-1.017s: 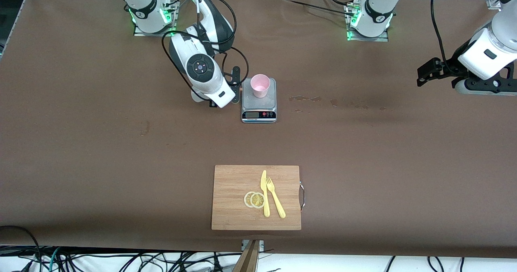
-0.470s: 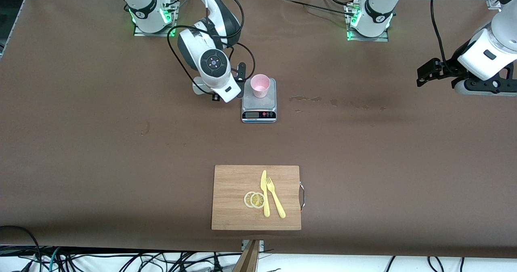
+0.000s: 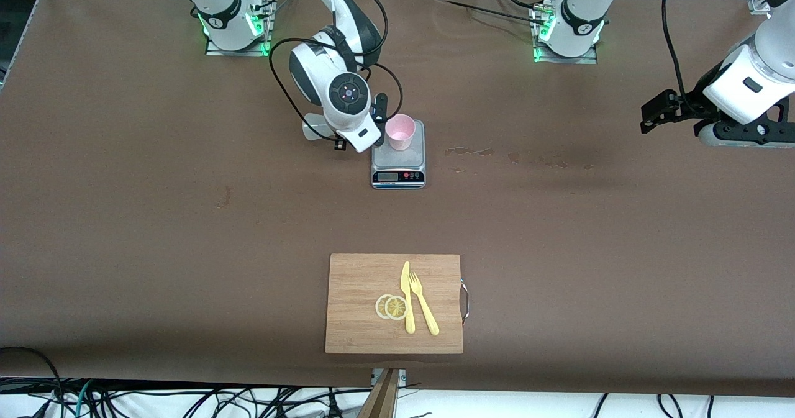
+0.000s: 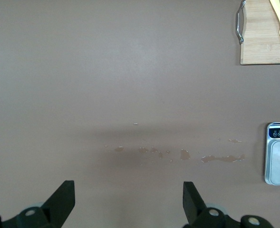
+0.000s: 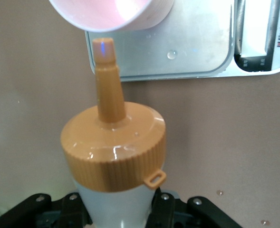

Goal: Add sauce to pink cup with both arms
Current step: 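Tilt the bottle nozzle over the pink cup with the right gripper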

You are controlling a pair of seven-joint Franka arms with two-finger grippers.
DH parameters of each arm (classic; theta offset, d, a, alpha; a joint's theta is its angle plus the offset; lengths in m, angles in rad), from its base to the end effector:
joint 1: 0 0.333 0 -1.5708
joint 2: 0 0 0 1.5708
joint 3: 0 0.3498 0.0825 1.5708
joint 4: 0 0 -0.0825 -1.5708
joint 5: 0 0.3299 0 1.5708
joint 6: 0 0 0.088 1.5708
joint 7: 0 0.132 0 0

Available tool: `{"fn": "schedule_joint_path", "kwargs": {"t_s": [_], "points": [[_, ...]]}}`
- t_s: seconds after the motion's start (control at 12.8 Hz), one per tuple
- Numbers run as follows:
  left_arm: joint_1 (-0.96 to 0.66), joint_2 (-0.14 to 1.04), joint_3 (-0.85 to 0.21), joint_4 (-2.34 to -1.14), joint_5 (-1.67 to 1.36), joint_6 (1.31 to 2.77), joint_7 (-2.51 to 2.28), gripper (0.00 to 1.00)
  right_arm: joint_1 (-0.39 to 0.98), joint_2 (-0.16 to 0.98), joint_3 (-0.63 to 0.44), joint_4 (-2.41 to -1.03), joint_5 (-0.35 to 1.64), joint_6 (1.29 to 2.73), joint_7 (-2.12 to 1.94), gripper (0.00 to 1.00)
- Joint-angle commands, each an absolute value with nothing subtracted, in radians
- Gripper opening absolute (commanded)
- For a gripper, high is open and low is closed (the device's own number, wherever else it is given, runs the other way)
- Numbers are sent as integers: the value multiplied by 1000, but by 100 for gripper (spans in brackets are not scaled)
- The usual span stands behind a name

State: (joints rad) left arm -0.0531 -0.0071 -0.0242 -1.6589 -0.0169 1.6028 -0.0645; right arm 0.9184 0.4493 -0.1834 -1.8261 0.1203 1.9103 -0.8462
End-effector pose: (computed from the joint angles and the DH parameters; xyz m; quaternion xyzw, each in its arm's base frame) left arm 0.4953 -0.0406 0.6028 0.9996 -0.0059 -0.0250 0.0066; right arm 0.4069 0.3945 0.3101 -0.7120 -0.6795 0.1758 0.0215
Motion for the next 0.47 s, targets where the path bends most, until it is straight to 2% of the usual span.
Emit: {"fn": "schedule_joint_path", "kwargs": {"t_s": [0.0,0.39], "points": [[-51,3,-25,-1631,-35,1580,-67,100,923,457,-167,-1776,83,1841,-815,38],[-51,3,-25,-1631,-35,1580,-66,100,923,469,-143,-1753,55,1819,-762,38]]}}
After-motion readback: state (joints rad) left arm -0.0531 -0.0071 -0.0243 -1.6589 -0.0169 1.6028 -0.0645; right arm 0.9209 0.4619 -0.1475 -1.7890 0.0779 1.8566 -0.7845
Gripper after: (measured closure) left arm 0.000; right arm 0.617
